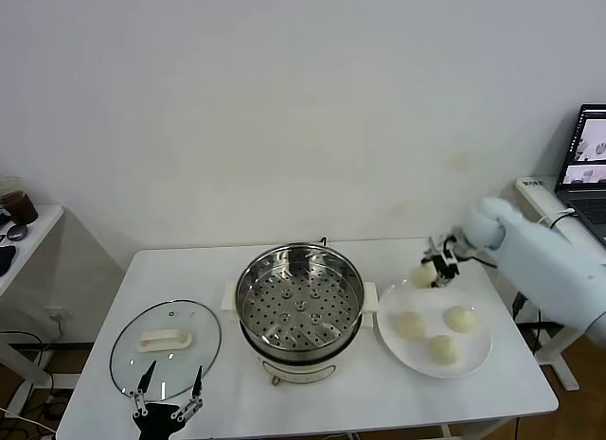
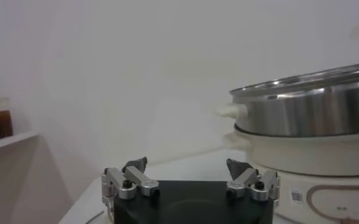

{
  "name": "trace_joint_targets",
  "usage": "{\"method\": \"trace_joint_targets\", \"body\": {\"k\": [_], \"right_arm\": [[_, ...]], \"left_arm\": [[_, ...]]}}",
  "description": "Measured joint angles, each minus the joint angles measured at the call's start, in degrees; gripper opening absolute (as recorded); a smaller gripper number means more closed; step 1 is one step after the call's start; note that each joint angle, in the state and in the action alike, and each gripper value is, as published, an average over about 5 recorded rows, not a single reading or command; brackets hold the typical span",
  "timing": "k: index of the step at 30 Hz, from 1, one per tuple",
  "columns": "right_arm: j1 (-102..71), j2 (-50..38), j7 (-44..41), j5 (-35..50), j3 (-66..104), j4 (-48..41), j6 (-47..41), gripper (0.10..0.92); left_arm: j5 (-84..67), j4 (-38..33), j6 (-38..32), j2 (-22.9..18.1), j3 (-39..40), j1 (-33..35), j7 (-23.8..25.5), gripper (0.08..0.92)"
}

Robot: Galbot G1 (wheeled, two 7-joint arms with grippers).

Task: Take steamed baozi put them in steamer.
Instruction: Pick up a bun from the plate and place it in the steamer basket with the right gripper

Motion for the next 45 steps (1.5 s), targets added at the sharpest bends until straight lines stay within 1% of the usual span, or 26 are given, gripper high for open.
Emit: {"method": "trace_joint_targets", "body": {"k": [5, 10, 14, 18, 22, 27, 35, 45], "right_arm": [[8.20, 2.66, -0.19, 5.93, -5.82, 2.26, 2.50, 0.578], [13.87, 8.08, 0.70, 10.51, -11.66, 3.77, 5.95, 0.584], [16.22, 13.76, 1.48, 12.31, -16.09, 3.97, 9.37, 0.585], [17.20, 19.49, 1.92, 12.26, -19.88, 3.60, 13.49, 0.587], [17.46, 24.14, 2.42, 10.11, -22.56, 2.73, 17.86, 0.590], [16.88, 28.06, 3.35, 5.27, -24.46, 0.80, 23.30, 0.594], [15.31, 30.97, 4.60, -1.82, -25.85, -2.39, 29.88, 0.594], [12.74, 33.73, 6.09, -8.55, -25.30, -7.11, 34.74, 0.594]], "left_arm": [[-0.51, 0.28, 0.00, 0.44, -0.15, -0.70, 0.01, 0.823], [-0.89, 0.84, 0.01, 0.77, -0.69, -1.50, -0.01, 0.823], [-1.15, 1.15, 0.01, 0.76, -1.26, -2.13, -0.03, 0.823], [-1.25, 1.35, 0.00, 0.74, -1.92, -2.36, -0.04, 0.823], [-1.19, 1.18, 0.00, 0.58, -2.52, -2.38, -0.05, 0.823], [-1.16, 1.01, -0.05, 0.31, -2.87, -2.41, -0.05, 0.823], [-1.21, 1.32, -0.32, 0.35, -3.29, -2.47, -0.10, 0.823], [-1.23, 1.70, -0.42, 0.56, -3.77, -2.58, -0.09, 0.823]]}}
